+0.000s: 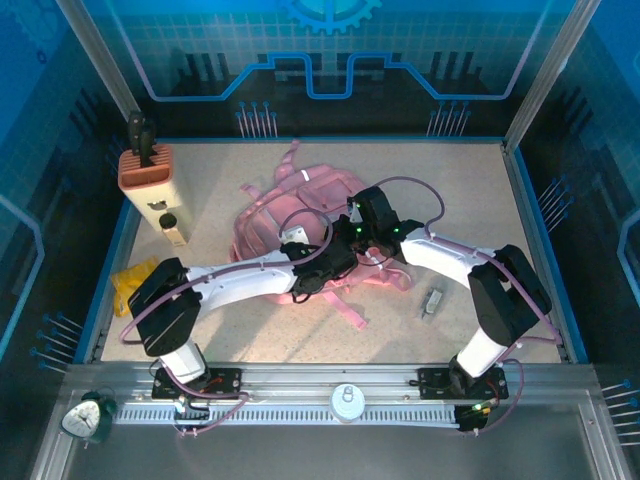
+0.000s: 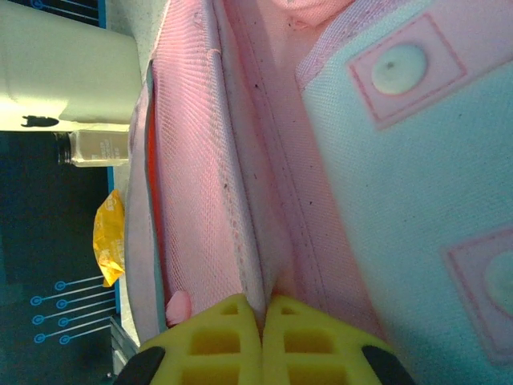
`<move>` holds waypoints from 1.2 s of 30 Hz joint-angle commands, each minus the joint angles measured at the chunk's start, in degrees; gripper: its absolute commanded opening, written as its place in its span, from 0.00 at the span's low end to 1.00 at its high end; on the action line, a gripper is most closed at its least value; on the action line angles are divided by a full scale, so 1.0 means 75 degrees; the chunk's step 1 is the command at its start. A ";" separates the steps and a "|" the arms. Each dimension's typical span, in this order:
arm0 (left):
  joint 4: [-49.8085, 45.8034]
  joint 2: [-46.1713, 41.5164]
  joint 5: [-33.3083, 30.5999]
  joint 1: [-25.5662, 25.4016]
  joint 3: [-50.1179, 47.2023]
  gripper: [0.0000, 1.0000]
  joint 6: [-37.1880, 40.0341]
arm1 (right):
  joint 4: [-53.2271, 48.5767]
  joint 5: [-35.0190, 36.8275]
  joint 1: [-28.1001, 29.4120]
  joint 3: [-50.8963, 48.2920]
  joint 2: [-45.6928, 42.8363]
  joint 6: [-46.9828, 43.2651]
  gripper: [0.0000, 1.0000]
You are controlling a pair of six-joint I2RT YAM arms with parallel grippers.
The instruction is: Pack the student bag
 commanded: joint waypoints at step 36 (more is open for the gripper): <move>0.0797 -0.0966 0.0277 -0.0101 -0.1033 0.42 -0.0097 | 0.0945 -0.0171 0.0066 0.0286 0.0069 0.0060 0.00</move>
